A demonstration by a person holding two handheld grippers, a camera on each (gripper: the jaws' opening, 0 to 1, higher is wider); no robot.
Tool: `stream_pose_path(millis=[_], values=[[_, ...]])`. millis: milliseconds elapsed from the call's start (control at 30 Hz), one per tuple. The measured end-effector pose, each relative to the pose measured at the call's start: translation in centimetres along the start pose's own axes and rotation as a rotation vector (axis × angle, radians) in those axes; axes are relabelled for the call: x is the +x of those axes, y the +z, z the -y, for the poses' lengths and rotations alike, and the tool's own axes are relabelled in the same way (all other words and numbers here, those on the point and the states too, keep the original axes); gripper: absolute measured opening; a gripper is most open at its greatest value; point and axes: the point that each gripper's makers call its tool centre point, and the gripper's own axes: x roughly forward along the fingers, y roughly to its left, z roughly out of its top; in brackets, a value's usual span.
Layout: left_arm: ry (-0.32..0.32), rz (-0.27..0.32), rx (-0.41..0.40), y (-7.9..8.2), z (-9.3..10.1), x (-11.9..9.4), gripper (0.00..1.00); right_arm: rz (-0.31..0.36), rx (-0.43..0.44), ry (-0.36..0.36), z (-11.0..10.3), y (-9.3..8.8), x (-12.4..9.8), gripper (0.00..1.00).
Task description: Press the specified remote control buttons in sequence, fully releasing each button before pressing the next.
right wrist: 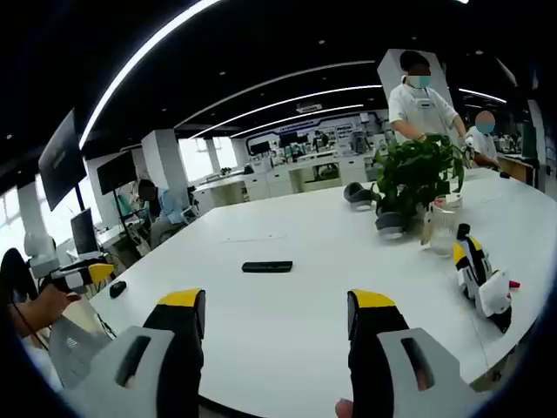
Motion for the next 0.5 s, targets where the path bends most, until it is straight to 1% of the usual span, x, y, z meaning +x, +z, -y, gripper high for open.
stream_pose_path(millis=[167,500], values=[[0.004,0.0,0.0,0.0,-0.09,0.0,0.95,-0.004,-0.002,0.004,-0.1,-0.07,0.03,0.69],[-0.007,-0.009,0.01,-0.15,0.24,0.07,0.95,-0.014,-0.012,0.013,-0.29,-0.24,0.13,0.68]])
